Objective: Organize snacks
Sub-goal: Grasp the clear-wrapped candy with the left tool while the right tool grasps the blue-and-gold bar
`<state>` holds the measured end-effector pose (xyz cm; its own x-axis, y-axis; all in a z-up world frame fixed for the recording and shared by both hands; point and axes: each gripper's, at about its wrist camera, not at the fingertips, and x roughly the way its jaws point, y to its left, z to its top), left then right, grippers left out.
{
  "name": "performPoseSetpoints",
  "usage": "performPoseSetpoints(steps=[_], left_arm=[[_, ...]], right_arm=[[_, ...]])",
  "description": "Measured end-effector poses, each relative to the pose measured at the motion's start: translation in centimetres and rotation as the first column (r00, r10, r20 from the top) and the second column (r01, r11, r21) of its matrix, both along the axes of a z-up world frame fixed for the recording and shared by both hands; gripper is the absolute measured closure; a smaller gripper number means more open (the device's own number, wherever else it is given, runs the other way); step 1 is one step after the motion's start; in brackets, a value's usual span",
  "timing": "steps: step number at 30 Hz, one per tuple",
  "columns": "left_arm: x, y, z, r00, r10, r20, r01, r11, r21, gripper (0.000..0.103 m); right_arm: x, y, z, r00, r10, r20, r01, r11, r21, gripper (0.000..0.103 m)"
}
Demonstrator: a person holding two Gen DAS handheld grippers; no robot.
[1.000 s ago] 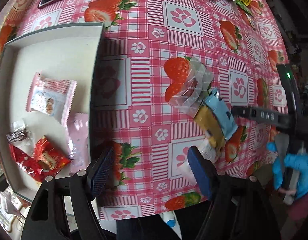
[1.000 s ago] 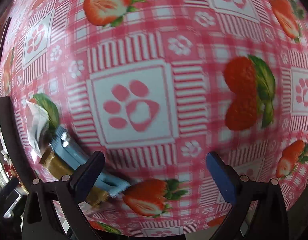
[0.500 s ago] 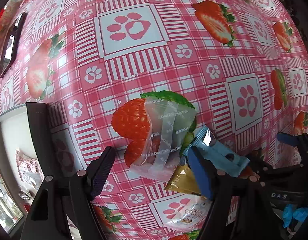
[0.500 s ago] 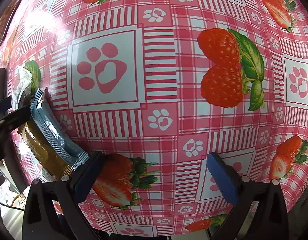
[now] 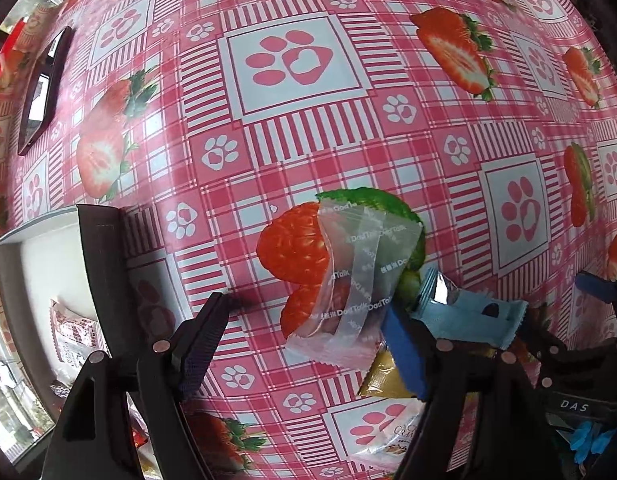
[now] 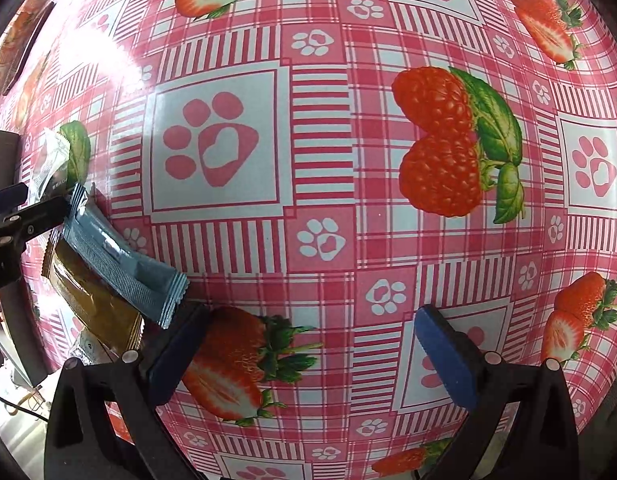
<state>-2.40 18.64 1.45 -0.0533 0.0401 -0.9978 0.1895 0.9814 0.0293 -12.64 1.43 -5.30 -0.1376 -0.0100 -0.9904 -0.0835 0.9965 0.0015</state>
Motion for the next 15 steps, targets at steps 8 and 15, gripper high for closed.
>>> performPoseSetpoints(steps=[8, 15], left_arm=[[-0.23, 0.11, 0.15, 1.0, 0.0, 0.0, 0.0, 1.0, 0.002, 0.024], [-0.05, -0.11, 0.19, 1.0, 0.0, -0.001, 0.0, 1.0, 0.003, 0.024]], right_arm=[[0.03, 0.04, 0.0, 1.0, 0.002, -0.008, -0.002, 1.0, -0.001, 0.0], [0.02, 0.05, -0.11, 1.0, 0.002, -0.006, -0.002, 1.0, -0.001, 0.0]])
